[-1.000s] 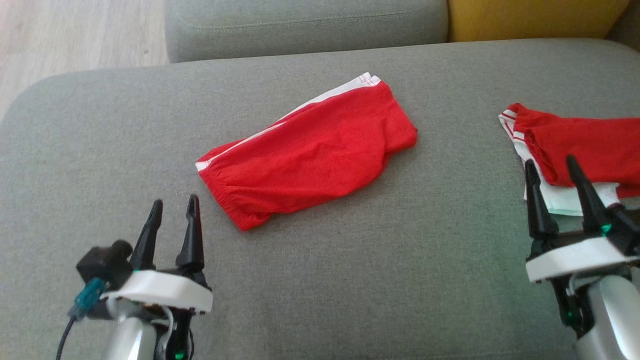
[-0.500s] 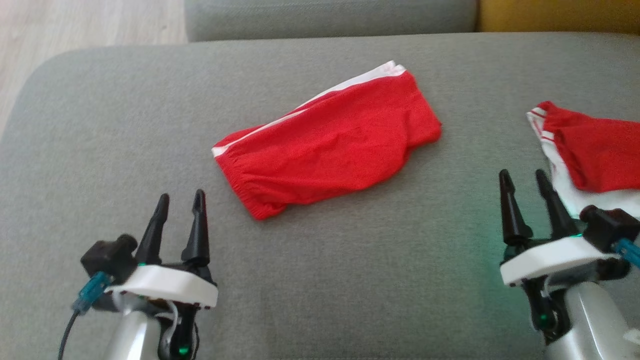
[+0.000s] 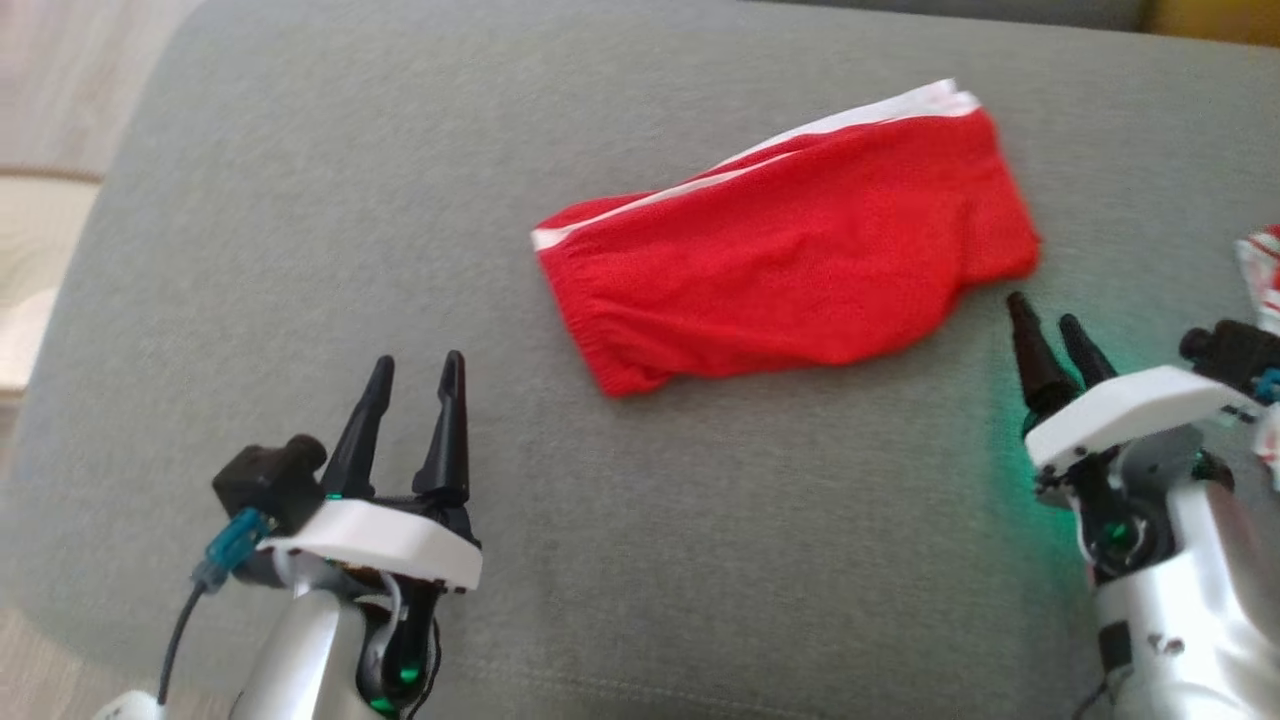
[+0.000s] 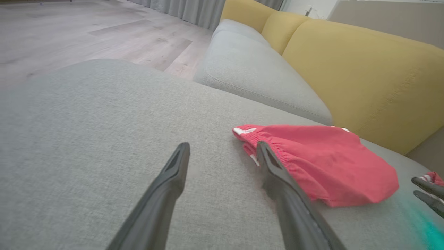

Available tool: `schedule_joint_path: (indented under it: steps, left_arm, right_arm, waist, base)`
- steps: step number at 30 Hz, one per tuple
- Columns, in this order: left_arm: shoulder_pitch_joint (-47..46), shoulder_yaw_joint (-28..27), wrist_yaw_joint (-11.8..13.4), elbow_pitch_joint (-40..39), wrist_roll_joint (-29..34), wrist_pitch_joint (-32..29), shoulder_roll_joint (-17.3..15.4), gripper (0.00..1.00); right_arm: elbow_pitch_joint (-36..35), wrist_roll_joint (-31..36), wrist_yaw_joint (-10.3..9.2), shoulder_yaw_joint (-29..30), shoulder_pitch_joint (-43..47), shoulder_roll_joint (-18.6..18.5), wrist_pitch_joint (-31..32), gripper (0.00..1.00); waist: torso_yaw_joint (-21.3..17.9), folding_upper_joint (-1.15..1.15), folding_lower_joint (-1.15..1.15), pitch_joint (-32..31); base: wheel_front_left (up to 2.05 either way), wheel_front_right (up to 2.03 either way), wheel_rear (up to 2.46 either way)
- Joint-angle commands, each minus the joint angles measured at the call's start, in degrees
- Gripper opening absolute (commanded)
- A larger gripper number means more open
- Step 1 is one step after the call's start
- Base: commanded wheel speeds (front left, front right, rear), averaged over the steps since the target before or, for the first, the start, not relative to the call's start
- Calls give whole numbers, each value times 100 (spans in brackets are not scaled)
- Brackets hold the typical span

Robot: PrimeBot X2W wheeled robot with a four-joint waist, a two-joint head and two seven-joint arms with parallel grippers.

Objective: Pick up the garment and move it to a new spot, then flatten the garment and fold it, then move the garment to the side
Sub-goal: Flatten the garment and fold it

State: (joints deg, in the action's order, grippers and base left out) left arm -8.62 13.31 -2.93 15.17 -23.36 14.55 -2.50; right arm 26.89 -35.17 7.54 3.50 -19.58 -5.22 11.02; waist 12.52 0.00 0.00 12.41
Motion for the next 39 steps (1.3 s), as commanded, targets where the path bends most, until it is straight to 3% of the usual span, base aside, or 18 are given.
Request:
schedule_joint_path:
  steps: [1,16,24,25,26,27,39]
  left_arm:
    - [-257,-120,56,-125,-32,45,-38,100]
    - [-397,251,158,-183,-228,45,-38,100]
    - [-498,356,210,-209,-293,45,-38,100]
    - [-508,355,213,-207,-293,45,-38,100]
    - [-514,352,217,-204,-293,45,-38,100]
    - [-518,348,219,-196,-290,45,-38,100]
    - [-439,168,187,-69,-202,45,-38,100]
  right_arm:
    - [15,23,-5,81,-335,83,129,100]
    - [1105,255,-5,1256,-1312,218,591,100]
    - [1388,485,-5,1317,-1632,231,655,100]
    - [1402,526,-5,1273,-1656,232,665,86]
    - [1405,546,-5,1226,-1678,232,658,4]
    - [1406,546,-5,1181,-1696,233,638,0]
    - [1000,100,-5,1009,-1400,234,-286,0]
  waist:
    - [313,0,0,210]
    - [859,0,0,471]
    - [922,0,0,600]
    - [922,0,0,608]
    - [919,0,0,609]
    - [915,0,0,606]
    - [521,0,0,230]
  base:
    - [0,0,0]
    - [0,0,0]
    - [0,0,0]
    - [0,0,0]
    - [0,0,0]
    - [0,0,0]
    - [0,0,0]
